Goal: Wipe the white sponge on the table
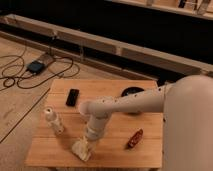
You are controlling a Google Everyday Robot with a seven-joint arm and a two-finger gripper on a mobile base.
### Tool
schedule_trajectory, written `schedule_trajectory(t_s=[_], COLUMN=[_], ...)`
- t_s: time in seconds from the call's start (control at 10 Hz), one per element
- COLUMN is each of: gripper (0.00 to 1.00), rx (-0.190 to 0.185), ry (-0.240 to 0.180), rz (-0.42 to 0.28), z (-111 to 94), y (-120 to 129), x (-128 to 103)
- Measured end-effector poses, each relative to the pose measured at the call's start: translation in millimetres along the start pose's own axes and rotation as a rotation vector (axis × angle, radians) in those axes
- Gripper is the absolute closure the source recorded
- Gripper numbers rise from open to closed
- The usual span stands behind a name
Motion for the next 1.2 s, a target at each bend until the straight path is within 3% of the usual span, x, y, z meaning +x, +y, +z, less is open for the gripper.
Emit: schedule_trajectory(t_s=[0.1,0.3,0.6,1.2], gripper=[1.00,1.00,1.00,1.00], rx=[0.002,0.046,0.106,0.151], ry=[0.004,0.026,0.047,0.016], rz=[0.009,0.089,0.246,0.452], z=[-5,-16,-33,-64], y=[-2,-23,-60,-122], x=[2,13,20,-3])
